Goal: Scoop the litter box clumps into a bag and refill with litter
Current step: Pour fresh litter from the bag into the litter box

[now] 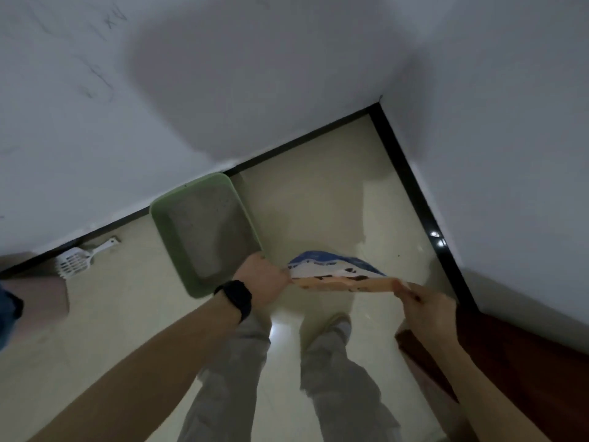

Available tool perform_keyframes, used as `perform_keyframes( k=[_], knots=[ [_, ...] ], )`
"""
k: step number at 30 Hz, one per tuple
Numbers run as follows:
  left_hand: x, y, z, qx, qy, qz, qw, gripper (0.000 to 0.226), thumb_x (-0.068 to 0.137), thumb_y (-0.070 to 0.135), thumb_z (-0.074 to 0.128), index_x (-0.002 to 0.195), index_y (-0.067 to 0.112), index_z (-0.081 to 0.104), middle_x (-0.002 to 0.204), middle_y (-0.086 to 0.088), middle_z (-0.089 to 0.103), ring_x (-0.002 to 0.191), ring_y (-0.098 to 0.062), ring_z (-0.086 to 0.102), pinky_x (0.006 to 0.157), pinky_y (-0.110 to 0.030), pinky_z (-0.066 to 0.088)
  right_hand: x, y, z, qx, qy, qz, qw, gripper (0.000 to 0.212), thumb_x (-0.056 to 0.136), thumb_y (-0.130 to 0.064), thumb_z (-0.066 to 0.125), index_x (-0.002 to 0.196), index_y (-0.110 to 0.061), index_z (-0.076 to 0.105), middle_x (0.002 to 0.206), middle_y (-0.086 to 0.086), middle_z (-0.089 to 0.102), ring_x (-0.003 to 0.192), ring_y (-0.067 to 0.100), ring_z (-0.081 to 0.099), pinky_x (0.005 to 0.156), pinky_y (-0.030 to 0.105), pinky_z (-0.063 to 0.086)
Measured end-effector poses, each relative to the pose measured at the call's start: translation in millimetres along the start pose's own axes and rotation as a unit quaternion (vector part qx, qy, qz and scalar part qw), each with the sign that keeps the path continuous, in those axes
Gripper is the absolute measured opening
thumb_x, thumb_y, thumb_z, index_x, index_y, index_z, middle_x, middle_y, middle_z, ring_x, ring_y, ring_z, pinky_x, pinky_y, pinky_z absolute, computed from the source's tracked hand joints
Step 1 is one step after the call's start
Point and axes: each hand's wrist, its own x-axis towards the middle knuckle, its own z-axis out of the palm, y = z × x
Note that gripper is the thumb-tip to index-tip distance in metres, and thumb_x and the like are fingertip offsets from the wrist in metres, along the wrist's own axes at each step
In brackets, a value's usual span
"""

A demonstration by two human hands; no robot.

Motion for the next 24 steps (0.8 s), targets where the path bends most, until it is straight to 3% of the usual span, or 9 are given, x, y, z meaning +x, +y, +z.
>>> perform_keyframes(
  k=[3, 7, 10, 13, 15, 20, 24],
  knots=[
    [9.7, 17.8, -36.7, 0.022, 0.018, 0.052, 0.998, 0.024, 0.102, 0.014, 0.038, 0.105, 0.013, 0.061, 0.067, 0.002, 0.047, 0.069, -0.023, 0.05, 0.084, -0.036, 0.044, 30.1, -0.6, -24.3, 0.016, 0.024, 0.071, 0.997, 0.033, 0.097, -0.029, 0.059, 0.078, -0.006, 0.074, 0.061, 0.011, 0.066, 0.054, 0.022, 0.057, 0.05, 0.015, 0.038],
    [29.7, -0.7, -68.8, 0.011, -0.007, -0.045, 0.999, 0.024, 0.102, 0.017, 0.038, 0.099, 0.019, 0.062, 0.088, 0.0, 0.068, 0.08, -0.022, 0.062, 0.087, -0.037, 0.047, 85.7, -5.2, -40.7, -0.062, -0.046, -0.029, 0.997, 0.038, 0.1, -0.028, 0.054, 0.072, -0.007, 0.067, 0.054, 0.005, 0.058, 0.048, 0.019, 0.05, 0.051, 0.01, 0.038],
    [59.2, 4.8, -86.6, 0.0, -0.047, -0.066, 0.997, 0.027, 0.105, 0.016, 0.035, 0.112, 0.013, 0.061, 0.087, -0.001, 0.064, 0.078, -0.023, 0.059, 0.088, -0.039, 0.046, 137.1, 6.0, -41.9, -0.137, -0.055, -0.104, 0.984, 0.046, 0.103, -0.028, 0.045, 0.068, -0.007, 0.067, 0.05, -0.005, 0.052, 0.043, 0.012, 0.043, 0.045, 0.015, 0.025],
    [104.9, 12.4, -95.9, -0.028, -0.076, -0.083, 0.993, 0.03, 0.105, 0.015, 0.034, 0.116, 0.01, 0.061, 0.113, -0.006, 0.066, 0.101, -0.028, 0.06, 0.09, -0.039, 0.04, 187.3, 20.1, -45.6, -0.164, -0.06, -0.153, 0.973, 0.033, 0.099, -0.017, 0.055, 0.075, -0.005, 0.074, 0.057, 0.001, 0.063, 0.046, 0.012, 0.04, 0.049, 0.013, 0.017],
    [127.6, 7.2, -104.5, -0.047, -0.096, -0.114, 0.988, 0.032, 0.105, 0.019, 0.032, 0.12, 0.014, 0.06, 0.118, -0.004, 0.066, 0.106, -0.026, 0.061, 0.093, -0.037, 0.037, 221.7, 27.7, -49.4, -0.195, -0.083, -0.215, 0.953, 0.044, 0.099, -0.027, 0.046, 0.07, -0.008, 0.074, 0.054, 0.004, 0.063, 0.043, 0.011, 0.037, 0.047, 0.011, 0.012],
    [193.5, -19.5, -136.3, -0.019, -0.067, -0.16, 0.985, 0.03, 0.103, 0.02, 0.03, 0.114, 0.02, 0.058, 0.101, 0.0, 0.07, 0.087, -0.021, 0.063, 0.081, -0.033, 0.03, 315.5, 27.9, -61.9, -0.199, -0.08, -0.177, 0.961, 0.027, 0.099, -0.023, 0.054, 0.09, -0.012, 0.078, 0.067, 0.009, 0.069, 0.052, 0.018, 0.05, 0.053, 0.023, 0.032],
    [233.5, -34.0, -164.5, -0.013, -0.026, -0.191, 0.981, 0.026, 0.101, 0.022, 0.035, 0.11, 0.022, 0.06, 0.093, 0.002, 0.069, 0.068, -0.019, 0.05, 0.078, -0.032, 0.03, 373.4, 16.8, -84.3, -0.225, -0.081, -0.16, 0.958, 0.026, 0.099, -0.02, 0.052, 0.103, -0.01, 0.075, 0.083, 0.011, 0.071, 0.057, 0.014, 0.045, 0.05, 0.012, 0.026]
  ],
)
